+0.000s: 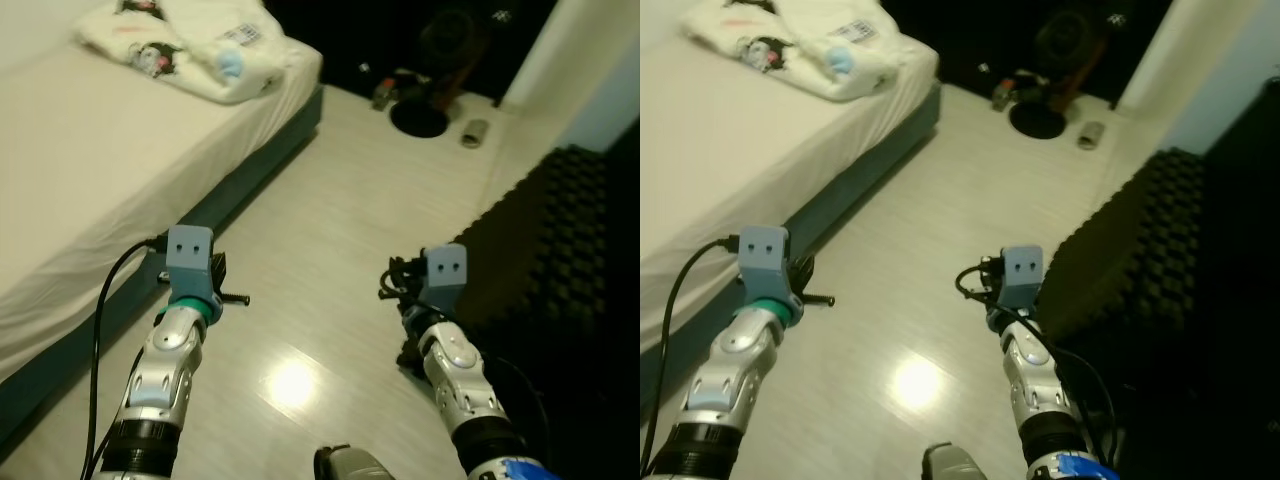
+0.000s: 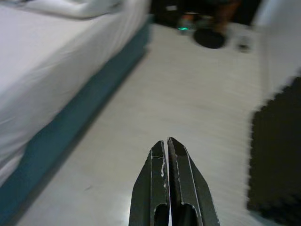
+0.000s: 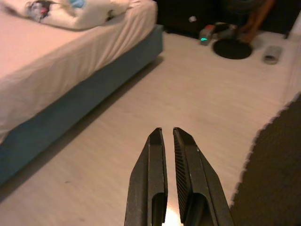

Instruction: Clean up the room

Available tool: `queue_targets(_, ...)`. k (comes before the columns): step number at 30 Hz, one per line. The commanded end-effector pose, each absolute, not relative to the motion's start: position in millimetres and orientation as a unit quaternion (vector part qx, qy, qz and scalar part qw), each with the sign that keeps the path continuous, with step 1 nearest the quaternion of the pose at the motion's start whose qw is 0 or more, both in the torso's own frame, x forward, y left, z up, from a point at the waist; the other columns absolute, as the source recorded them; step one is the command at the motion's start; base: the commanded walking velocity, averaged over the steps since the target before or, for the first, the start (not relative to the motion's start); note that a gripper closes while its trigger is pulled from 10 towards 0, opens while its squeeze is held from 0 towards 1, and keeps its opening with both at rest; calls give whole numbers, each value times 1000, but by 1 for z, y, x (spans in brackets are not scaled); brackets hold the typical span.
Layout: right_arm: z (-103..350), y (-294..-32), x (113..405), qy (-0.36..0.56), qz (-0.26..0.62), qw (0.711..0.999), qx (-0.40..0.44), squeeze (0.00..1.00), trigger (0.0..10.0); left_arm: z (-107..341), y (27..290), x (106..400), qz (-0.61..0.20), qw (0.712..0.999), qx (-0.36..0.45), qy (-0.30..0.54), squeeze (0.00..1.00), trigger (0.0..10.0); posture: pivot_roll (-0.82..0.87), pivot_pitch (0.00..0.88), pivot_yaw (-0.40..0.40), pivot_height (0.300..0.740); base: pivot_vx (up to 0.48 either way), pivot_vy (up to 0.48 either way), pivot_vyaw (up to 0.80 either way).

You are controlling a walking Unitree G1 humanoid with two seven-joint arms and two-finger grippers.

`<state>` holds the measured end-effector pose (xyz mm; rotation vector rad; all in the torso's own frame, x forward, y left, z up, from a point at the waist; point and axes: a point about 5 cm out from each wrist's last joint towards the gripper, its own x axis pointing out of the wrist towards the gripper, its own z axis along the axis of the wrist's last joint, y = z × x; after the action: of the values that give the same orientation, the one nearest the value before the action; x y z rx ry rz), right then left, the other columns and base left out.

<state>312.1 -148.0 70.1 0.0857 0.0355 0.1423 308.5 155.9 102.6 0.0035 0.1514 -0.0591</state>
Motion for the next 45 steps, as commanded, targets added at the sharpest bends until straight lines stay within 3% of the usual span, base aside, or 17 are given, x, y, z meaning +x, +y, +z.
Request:
queue_targets(1,67,-149,310,24,66,996,51,0,10000,96,159,306,-22,996,5,87,0,10000,-24,16,2,740,0,0,-800)
queue_targets(13,69,-148,311,19,66,996,53,0,10000,97,159,306,-23,997,9,78,0,10000,-22,17,2,740,254,0,-800)
queue_targets(45,64,-149,307,27,76,997,17,0,10000,81,145,300,-56,994,32,93,0,10000,-29,8,-2,740,450,0,0)
